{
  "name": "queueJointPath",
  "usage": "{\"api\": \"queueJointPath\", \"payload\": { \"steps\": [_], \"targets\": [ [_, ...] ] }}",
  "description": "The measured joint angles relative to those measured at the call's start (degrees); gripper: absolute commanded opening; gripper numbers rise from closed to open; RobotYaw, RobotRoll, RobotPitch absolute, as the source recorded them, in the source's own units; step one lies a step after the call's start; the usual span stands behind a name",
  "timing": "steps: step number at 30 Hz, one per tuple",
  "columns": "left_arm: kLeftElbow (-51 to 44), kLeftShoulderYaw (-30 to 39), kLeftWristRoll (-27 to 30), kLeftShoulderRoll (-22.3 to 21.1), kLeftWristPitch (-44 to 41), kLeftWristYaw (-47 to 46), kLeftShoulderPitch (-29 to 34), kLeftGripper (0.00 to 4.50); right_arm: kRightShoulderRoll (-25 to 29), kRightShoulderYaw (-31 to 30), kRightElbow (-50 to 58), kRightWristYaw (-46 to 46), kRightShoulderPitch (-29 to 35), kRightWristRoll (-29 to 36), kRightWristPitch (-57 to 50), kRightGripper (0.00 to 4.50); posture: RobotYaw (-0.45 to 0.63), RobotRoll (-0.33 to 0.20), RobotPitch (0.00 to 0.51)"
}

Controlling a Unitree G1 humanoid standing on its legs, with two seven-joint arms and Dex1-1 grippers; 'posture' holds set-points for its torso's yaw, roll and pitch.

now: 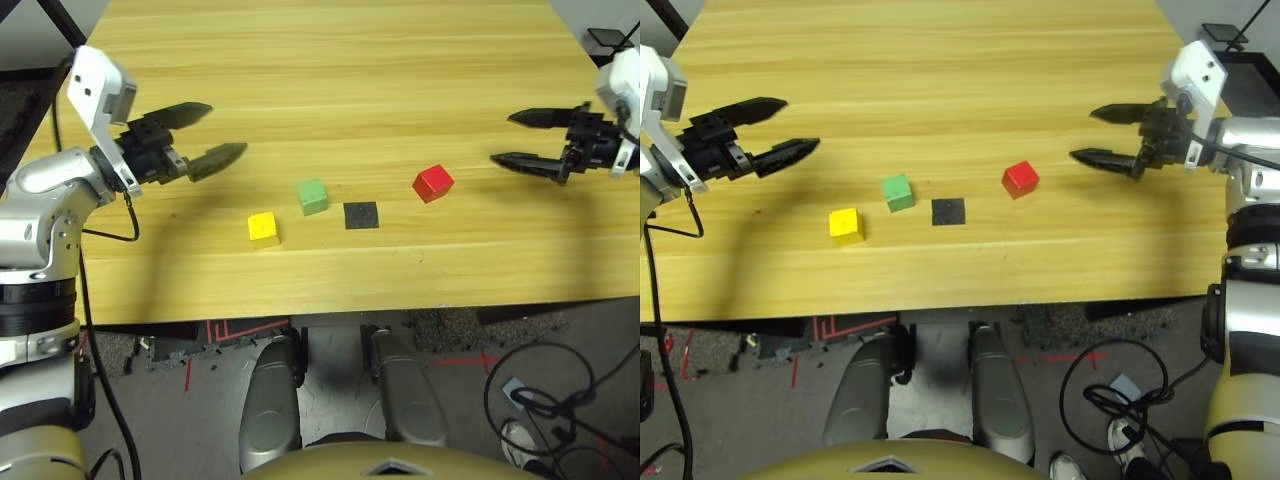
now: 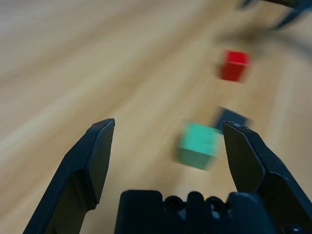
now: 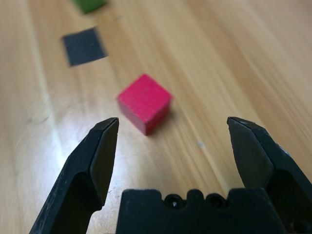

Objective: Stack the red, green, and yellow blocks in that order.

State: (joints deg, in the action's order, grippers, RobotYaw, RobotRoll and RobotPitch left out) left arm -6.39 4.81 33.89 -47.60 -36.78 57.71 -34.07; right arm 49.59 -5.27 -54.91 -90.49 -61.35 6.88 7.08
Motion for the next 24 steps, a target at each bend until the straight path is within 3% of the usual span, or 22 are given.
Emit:
{"api": "queueJointPath", "payload": {
  "steps": [7, 12, 24],
  "targets": [
    [-7.3, -3.0, 0.7, 0.2, -6.7, -0.6, 0.0, 4.48, -5.7, -6.8, -10.3, -0.6, -8.7, -10.5, 12.5, 4.50, 0.17, -0.068, 0.218],
    [-10.9, -3.3, 1.3, 0.4, -9.7, -2.6, 1.9, 4.48, -8.4, -9.9, -14.8, 1.9, -11.0, -16.8, 18.3, 4.50, 0.22, -0.059, 0.214],
    [-15.3, -4.7, 0.0, 0.1, -9.0, -3.2, 4.1, 4.48, -13.3, -12.1, -19.0, 9.6, -13.4, -24.7, 23.4, 4.50, 0.30, -0.052, 0.216]
  ]
}}
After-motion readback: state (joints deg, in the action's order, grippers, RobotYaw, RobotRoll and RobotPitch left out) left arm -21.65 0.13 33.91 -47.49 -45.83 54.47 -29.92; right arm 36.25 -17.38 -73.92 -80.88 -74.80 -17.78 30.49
